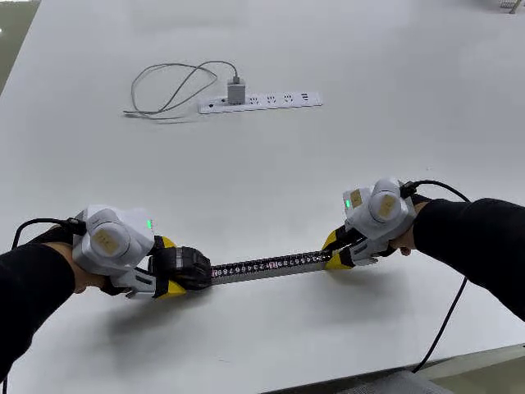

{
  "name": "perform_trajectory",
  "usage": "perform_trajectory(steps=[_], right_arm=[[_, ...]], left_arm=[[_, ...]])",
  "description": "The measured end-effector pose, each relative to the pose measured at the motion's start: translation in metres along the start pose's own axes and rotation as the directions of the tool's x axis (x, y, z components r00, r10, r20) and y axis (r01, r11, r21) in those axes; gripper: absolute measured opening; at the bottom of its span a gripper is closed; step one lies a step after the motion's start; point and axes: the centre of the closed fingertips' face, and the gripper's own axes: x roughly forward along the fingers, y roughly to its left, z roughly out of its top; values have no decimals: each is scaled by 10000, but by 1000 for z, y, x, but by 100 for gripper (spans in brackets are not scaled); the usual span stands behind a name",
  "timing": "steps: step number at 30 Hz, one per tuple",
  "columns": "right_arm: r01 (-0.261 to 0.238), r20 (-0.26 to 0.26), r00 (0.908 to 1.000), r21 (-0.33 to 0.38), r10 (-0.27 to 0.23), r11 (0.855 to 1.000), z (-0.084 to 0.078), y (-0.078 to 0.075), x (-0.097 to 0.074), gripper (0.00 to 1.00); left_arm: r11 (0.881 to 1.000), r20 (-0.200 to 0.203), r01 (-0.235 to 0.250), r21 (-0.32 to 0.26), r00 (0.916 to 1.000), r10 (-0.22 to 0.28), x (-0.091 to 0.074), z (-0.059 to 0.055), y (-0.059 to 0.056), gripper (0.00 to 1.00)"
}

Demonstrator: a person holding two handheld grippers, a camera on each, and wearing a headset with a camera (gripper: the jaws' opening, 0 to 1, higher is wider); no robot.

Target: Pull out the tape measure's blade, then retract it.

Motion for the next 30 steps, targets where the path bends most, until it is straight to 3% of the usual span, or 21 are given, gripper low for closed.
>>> perform_trajectory(steps=[30], right_arm=[[65,-364,9993,64,-62,10000,-20,-5,-12,10]], left_arm=[[10000,-16,-87,42,10000,87,1,-1,0,33]])
